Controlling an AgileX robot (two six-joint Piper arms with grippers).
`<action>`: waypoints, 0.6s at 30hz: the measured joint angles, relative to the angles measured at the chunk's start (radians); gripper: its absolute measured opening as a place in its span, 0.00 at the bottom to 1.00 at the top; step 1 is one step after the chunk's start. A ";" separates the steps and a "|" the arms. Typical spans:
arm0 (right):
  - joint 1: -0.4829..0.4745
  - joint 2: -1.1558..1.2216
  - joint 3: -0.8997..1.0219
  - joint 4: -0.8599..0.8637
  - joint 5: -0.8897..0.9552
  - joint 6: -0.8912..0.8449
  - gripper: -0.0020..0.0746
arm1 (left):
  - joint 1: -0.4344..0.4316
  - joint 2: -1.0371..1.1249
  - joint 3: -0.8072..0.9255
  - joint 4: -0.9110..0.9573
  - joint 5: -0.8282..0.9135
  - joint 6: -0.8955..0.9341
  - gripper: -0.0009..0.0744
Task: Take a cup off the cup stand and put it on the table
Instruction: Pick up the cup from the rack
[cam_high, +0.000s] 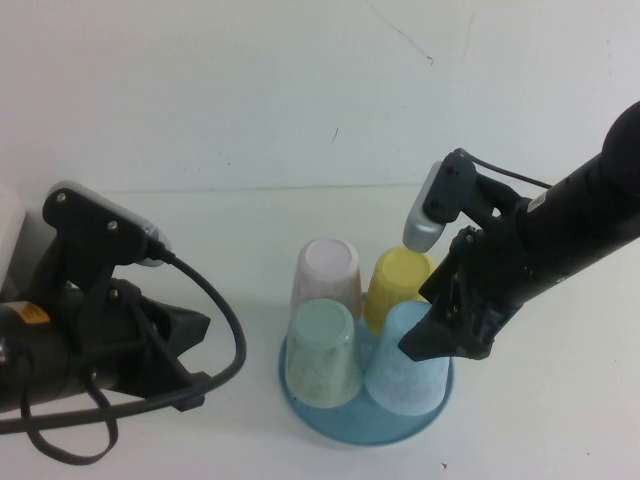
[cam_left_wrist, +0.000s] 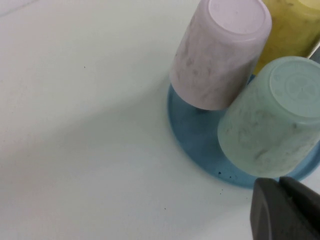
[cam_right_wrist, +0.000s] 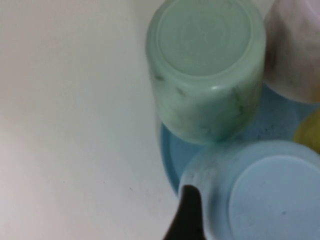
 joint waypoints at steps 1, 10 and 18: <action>0.000 0.002 -0.002 0.000 0.000 -0.002 0.79 | 0.000 0.000 0.000 0.000 0.000 0.000 0.01; 0.000 0.006 -0.003 -0.008 0.004 -0.030 0.79 | 0.000 0.000 0.000 0.000 0.000 0.000 0.01; 0.000 0.006 -0.003 -0.009 0.004 0.032 0.79 | 0.000 0.000 0.000 -0.001 0.000 0.000 0.01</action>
